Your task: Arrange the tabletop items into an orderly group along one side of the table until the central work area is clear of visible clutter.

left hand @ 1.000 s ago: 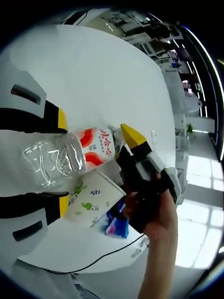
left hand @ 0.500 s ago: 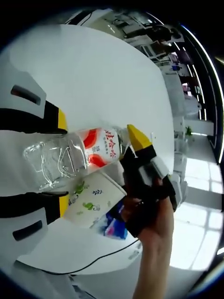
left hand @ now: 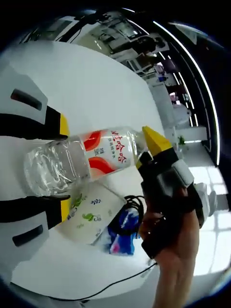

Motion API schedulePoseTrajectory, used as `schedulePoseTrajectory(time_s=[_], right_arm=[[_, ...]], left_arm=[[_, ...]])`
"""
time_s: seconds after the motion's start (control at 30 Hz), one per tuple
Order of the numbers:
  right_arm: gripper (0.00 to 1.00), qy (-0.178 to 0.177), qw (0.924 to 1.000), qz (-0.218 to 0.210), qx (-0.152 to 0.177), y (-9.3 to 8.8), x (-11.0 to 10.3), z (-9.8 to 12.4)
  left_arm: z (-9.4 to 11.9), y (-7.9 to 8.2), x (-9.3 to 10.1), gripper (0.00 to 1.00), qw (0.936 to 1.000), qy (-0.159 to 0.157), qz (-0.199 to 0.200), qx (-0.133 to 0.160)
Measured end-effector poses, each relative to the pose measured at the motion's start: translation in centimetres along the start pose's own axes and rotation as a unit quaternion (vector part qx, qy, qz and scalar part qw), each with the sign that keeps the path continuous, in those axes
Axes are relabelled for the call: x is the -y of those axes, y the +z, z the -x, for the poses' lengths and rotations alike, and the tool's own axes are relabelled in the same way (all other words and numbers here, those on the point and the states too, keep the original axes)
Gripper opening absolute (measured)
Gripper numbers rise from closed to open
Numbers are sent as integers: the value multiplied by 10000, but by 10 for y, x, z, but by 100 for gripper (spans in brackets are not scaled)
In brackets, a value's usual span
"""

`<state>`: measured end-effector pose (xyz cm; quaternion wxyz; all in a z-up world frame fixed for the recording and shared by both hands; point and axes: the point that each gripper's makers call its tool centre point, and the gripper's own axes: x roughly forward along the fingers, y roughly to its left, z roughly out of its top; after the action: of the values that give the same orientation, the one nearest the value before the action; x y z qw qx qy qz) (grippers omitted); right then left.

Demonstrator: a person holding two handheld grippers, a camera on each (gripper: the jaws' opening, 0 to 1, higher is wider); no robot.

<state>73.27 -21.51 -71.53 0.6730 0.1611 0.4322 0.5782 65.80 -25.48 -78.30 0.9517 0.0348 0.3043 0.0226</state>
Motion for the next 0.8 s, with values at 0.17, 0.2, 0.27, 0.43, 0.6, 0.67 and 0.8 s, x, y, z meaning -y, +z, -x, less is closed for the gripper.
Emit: schedulePoseTrajectory(time_s=[0.17, 0.2, 0.27, 0.43, 0.6, 0.67, 0.8], right_arm=[[17, -19, 9965, 811, 209, 5, -20, 5], [17, -36, 9952, 956, 227, 5, -22, 5], [17, 3, 9946, 1000, 274, 4, -29, 7], [17, -72, 9898, 1343, 465, 10, -31, 6], [17, -103, 9810, 1788, 743, 18, -39, 5], [17, -153, 9764, 2007, 780, 20, -42, 5], [17, -201, 9634, 2511, 914, 27, -51, 4]], left_arm=[[-1, 1, -5, 41, 9995, 251, 43, 162], [-1, 1, -6, 41, 9995, 269, 55, 171], [0, 2, -7, 40, 9992, 329, 84, 206], [-1, 4, -9, 40, 9987, 419, 76, 287], [-8, 9, -16, 40, 9972, 627, 23, 400], [-9, 10, -17, 40, 9966, 703, 0, 427], [-11, 17, -21, 40, 9953, 778, 90, 576]])
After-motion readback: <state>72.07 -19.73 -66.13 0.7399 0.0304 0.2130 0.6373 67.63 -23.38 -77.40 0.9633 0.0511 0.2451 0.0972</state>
